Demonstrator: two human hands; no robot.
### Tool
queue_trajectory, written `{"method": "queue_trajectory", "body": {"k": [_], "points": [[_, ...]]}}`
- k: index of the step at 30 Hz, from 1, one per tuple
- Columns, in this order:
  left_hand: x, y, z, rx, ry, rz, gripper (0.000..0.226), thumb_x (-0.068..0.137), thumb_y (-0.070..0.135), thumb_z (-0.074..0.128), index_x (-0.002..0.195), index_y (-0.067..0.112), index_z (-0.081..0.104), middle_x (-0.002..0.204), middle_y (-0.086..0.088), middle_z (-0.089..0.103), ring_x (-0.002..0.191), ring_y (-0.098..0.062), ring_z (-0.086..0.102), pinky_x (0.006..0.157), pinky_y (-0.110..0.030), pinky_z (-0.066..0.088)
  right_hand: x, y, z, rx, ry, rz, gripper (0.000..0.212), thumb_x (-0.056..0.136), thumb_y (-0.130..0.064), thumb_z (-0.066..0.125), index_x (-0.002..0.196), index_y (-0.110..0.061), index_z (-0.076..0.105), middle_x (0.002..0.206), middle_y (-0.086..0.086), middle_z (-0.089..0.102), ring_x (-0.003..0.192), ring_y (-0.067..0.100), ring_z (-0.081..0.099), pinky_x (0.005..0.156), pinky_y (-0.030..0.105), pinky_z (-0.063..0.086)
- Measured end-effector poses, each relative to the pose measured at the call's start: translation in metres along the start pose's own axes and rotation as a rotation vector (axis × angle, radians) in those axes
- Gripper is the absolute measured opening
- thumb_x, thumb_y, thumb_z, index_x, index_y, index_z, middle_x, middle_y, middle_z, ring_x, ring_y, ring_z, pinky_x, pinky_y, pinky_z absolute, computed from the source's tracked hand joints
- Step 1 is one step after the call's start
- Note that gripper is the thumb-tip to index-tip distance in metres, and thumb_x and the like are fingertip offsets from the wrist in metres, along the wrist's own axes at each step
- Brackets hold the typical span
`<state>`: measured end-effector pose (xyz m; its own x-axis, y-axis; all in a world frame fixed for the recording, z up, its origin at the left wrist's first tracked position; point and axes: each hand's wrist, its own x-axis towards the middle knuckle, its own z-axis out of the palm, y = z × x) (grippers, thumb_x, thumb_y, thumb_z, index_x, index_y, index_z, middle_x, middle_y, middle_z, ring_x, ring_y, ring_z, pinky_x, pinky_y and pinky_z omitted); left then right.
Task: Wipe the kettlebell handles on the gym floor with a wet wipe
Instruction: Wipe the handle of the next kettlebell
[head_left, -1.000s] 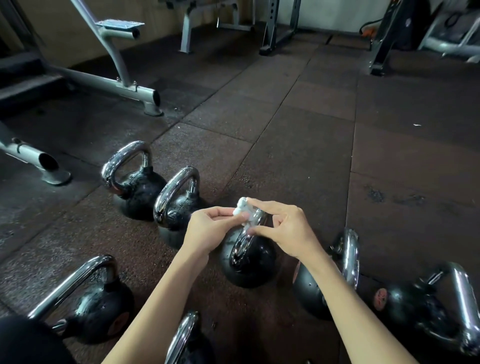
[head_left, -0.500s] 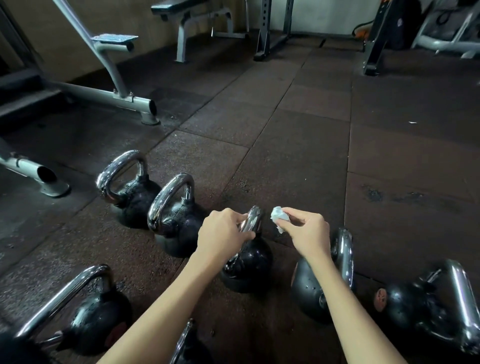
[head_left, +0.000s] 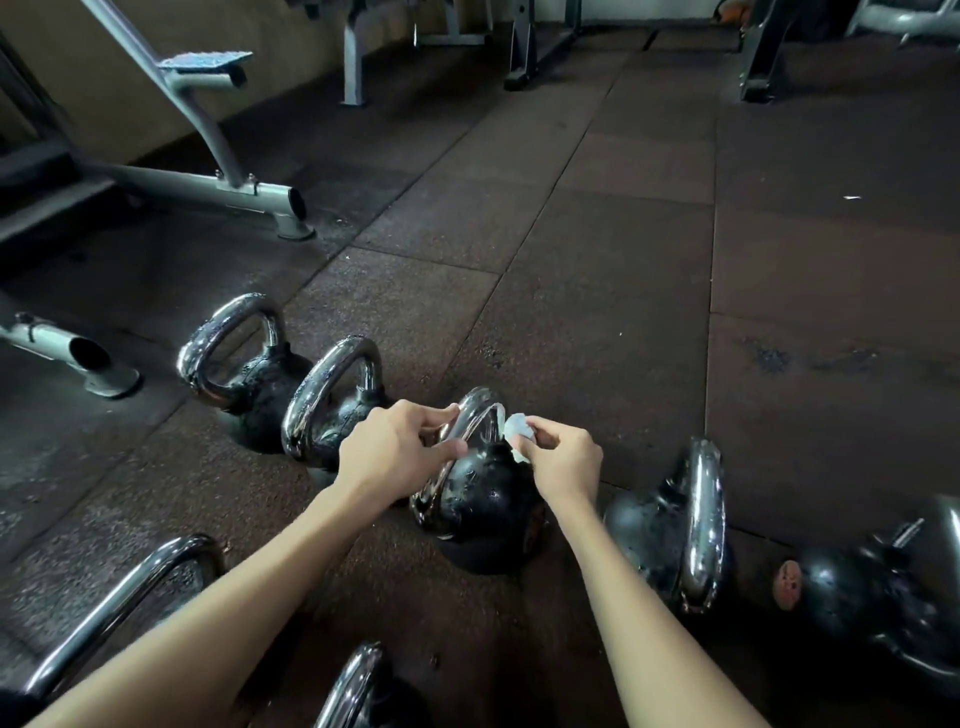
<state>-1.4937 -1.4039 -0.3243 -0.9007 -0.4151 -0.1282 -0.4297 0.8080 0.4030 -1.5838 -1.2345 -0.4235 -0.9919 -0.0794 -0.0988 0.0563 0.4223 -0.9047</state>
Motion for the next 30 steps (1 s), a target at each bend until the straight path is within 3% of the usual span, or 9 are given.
{"method": "queue_trajectory", "body": {"k": [4, 8, 10, 13, 17, 20, 24, 28, 30], "points": [[0.004, -0.005, -0.007, -0.010, -0.036, 0.059, 0.047, 0.082, 0.064, 0.076, 0.127, 0.052, 0.067, 0.125, 0.025, 0.069, 0.115, 0.002, 0.067, 0.086, -0.023, 0.053, 0.000, -0.004, 0.020, 0.000, 0.015, -0.049, 0.023, 0.079, -0.035, 0.076, 0.102, -0.031, 0.076, 0.086, -0.001, 0.077, 0.086, 0.023, 0.073, 0.076, 0.037, 0.055], [0.006, -0.008, 0.003, -0.022, -0.052, 0.076, 0.053, 0.076, 0.074, 0.073, 0.126, 0.058, 0.064, 0.119, 0.026, 0.072, 0.113, -0.001, 0.068, 0.092, -0.035, 0.059, -0.002, 0.002, 0.021, 0.022, 0.072, -0.028, 0.025, 0.078, -0.038, 0.074, 0.103, -0.034, 0.076, 0.088, -0.002, 0.079, 0.081, 0.018, 0.073, 0.076, 0.037, 0.057], [0.008, -0.009, 0.004, -0.027, -0.060, 0.084, 0.054, 0.075, 0.075, 0.073, 0.126, 0.059, 0.063, 0.117, 0.028, 0.072, 0.113, 0.001, 0.068, 0.092, -0.033, 0.058, 0.001, 0.002, 0.020, 0.023, 0.094, -0.071, 0.026, 0.079, -0.036, 0.074, 0.104, -0.031, 0.077, 0.089, -0.001, 0.079, 0.080, 0.012, 0.072, 0.077, 0.030, 0.056], [0.014, -0.012, 0.000, -0.051, -0.079, 0.063, 0.050, 0.076, 0.069, 0.077, 0.123, 0.058, 0.065, 0.111, 0.031, 0.071, 0.110, 0.005, 0.066, 0.086, -0.026, 0.055, 0.012, -0.010, 0.018, 0.065, 0.129, -0.182, 0.028, 0.082, -0.024, 0.082, 0.110, -0.024, 0.081, 0.103, -0.007, 0.079, 0.093, 0.002, 0.072, 0.079, 0.007, 0.048], [0.027, -0.027, -0.005, -0.158, -0.114, 0.015, 0.046, 0.076, 0.061, 0.082, 0.119, 0.054, 0.069, 0.103, 0.036, 0.065, 0.095, 0.009, 0.066, 0.081, -0.021, 0.054, 0.018, -0.023, 0.024, 0.024, 0.086, -0.270, 0.029, 0.082, -0.025, 0.085, 0.110, -0.023, 0.080, 0.106, -0.004, 0.079, 0.098, 0.007, 0.073, 0.084, 0.013, 0.051], [0.032, -0.040, -0.009, -0.305, -0.168, -0.039, 0.048, 0.078, 0.054, 0.083, 0.124, 0.046, 0.070, 0.110, 0.019, 0.076, 0.097, 0.010, 0.065, 0.092, -0.021, 0.051, 0.019, -0.028, 0.034, 0.030, 0.071, -0.246, 0.032, 0.081, -0.032, 0.086, 0.112, -0.025, 0.080, 0.108, -0.006, 0.078, 0.100, 0.004, 0.071, 0.080, 0.001, 0.042], [0.034, -0.051, -0.010, -0.397, -0.212, -0.061, 0.048, 0.082, 0.054, 0.081, 0.127, 0.044, 0.069, 0.104, 0.023, 0.078, 0.108, 0.009, 0.065, 0.103, -0.022, 0.044, 0.012, -0.038, 0.042, 0.083, 0.059, -0.313, 0.031, 0.080, -0.023, 0.087, 0.110, -0.019, 0.081, 0.107, -0.005, 0.079, 0.093, -0.007, 0.064, 0.082, -0.004, 0.037], [0.033, -0.053, -0.010, -0.505, -0.258, -0.066, 0.045, 0.086, 0.043, 0.081, 0.129, 0.038, 0.070, 0.101, 0.021, 0.078, 0.100, 0.011, 0.069, 0.079, -0.002, 0.043, -0.016, -0.030, 0.048, 0.106, 0.014, -0.409, 0.031, 0.079, -0.018, 0.088, 0.109, -0.019, 0.081, 0.100, -0.009, 0.079, 0.087, -0.006, 0.069, 0.080, 0.008, 0.047], [0.032, -0.053, -0.008, -0.545, -0.271, -0.055, 0.044, 0.087, 0.039, 0.081, 0.129, 0.036, 0.070, 0.100, 0.019, 0.079, 0.097, 0.012, 0.069, 0.074, -0.001, 0.046, -0.022, -0.026, 0.047, 0.105, -0.033, -0.423, 0.031, 0.079, -0.018, 0.088, 0.110, -0.019, 0.081, 0.099, -0.010, 0.079, 0.083, -0.010, 0.066, 0.076, 0.007, 0.044]]}}
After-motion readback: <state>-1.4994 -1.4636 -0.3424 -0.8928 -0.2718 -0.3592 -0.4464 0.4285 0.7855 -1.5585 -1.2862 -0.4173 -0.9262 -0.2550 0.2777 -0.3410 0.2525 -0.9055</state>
